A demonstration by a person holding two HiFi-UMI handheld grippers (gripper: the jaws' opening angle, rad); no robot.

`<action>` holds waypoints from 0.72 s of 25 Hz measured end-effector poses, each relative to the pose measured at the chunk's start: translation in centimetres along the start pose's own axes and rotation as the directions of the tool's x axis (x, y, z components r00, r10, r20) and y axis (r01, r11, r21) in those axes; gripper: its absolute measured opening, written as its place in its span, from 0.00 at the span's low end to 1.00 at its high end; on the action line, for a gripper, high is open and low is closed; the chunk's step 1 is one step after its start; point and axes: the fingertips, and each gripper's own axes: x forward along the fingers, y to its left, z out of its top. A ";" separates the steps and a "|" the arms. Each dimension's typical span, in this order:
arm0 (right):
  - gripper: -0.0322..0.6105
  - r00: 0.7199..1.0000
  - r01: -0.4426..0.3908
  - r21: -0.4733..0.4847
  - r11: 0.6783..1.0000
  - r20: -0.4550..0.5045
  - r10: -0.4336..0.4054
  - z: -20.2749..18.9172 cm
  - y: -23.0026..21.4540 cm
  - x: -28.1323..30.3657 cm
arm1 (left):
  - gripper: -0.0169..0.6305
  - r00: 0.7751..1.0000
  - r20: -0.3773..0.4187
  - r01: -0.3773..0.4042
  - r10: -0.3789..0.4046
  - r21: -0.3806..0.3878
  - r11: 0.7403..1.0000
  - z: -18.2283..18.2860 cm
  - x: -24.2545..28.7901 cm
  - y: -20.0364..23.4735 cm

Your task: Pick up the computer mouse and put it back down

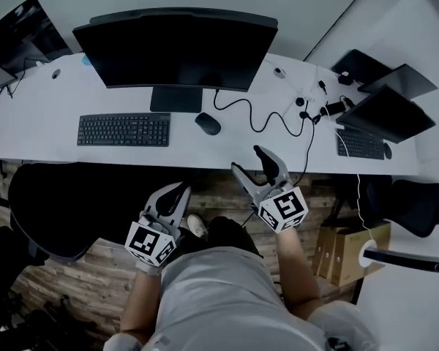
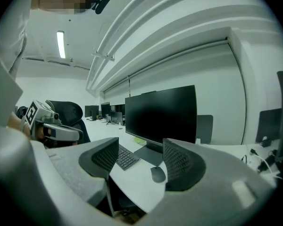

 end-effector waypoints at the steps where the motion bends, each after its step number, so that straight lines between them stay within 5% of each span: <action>1: 0.48 1.000 -0.003 0.003 1.000 -0.009 0.003 -0.1 0.1 0.6 | 0.03 1.000 -0.003 -0.002 0.002 0.004 1.000 0.0 0.0 0.3; 10: 0.48 0.995 -0.030 0.020 0.999 -0.092 0.032 -2.6 -0.9 5.4 | 0.03 0.992 -0.030 -0.127 0.126 -0.028 0.992 -0.7 -0.2 4.3; 18: 0.48 0.981 -0.066 0.046 0.997 -0.178 0.073 -6.6 -4.2 11.2 | 0.03 0.961 -0.074 -0.272 0.266 -0.074 0.960 -2.2 0.0 8.0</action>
